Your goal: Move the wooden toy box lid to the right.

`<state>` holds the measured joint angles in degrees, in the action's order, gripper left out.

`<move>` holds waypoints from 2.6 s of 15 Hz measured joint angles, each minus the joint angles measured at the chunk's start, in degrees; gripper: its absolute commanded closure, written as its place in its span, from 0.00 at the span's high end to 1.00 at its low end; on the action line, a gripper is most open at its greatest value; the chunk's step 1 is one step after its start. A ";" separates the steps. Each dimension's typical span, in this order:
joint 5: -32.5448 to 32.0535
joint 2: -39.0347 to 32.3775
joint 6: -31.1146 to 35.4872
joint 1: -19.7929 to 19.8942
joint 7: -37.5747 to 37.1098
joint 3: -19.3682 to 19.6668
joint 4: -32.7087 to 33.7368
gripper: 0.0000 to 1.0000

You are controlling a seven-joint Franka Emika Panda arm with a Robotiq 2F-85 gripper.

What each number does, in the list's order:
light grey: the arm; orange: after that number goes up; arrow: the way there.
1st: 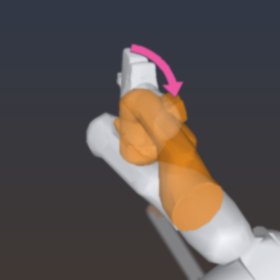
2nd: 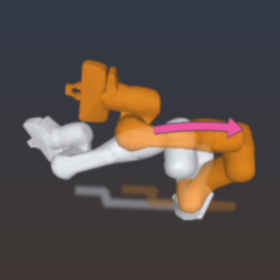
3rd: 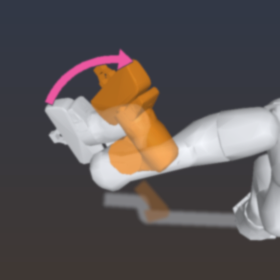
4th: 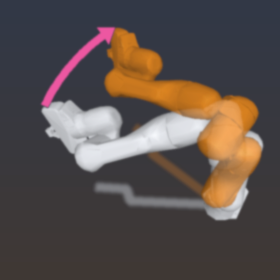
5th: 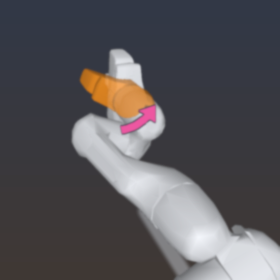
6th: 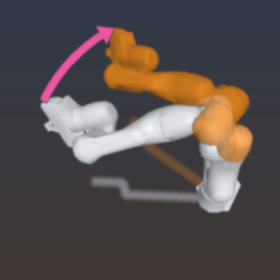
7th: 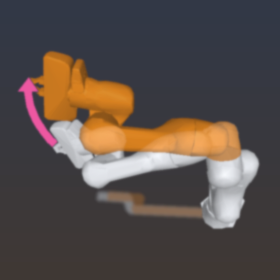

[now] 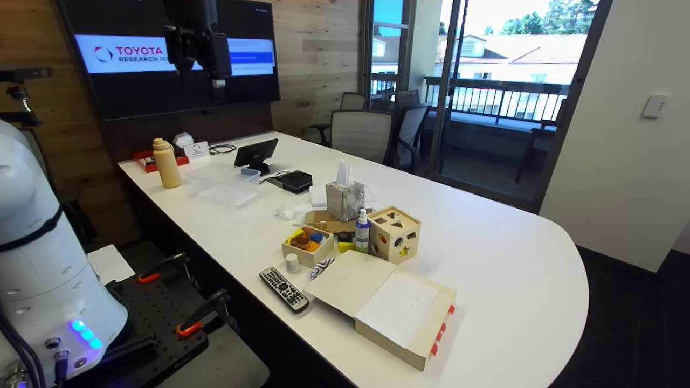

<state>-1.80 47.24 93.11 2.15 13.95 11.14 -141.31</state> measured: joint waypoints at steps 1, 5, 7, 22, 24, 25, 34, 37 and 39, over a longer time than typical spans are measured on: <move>0.21 -1.67 1.66 -0.52 1.04 0.34 0.62 1.00; 1.61 -13.83 8.53 -4.85 6.59 3.24 5.75 1.00; 2.79 -21.13 10.54 -7.47 9.65 5.43 9.95 1.00; 15.45 -73.62 17.52 8.32 23.55 -2.33 52.59 1.00; 15.45 -78.14 18.26 10.67 23.53 -4.34 56.44 1.00; 15.42 -80.12 19.14 11.46 23.27 -5.04 57.90 1.00; 15.26 -92.44 34.86 14.17 21.43 -8.05 60.41 1.00; 15.29 -95.73 40.83 15.37 19.72 -9.72 60.43 1.00; 15.28 -97.60 44.35 15.87 18.19 -10.66 60.47 1.00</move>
<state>13.48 -50.37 137.46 18.02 32.14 0.47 -80.83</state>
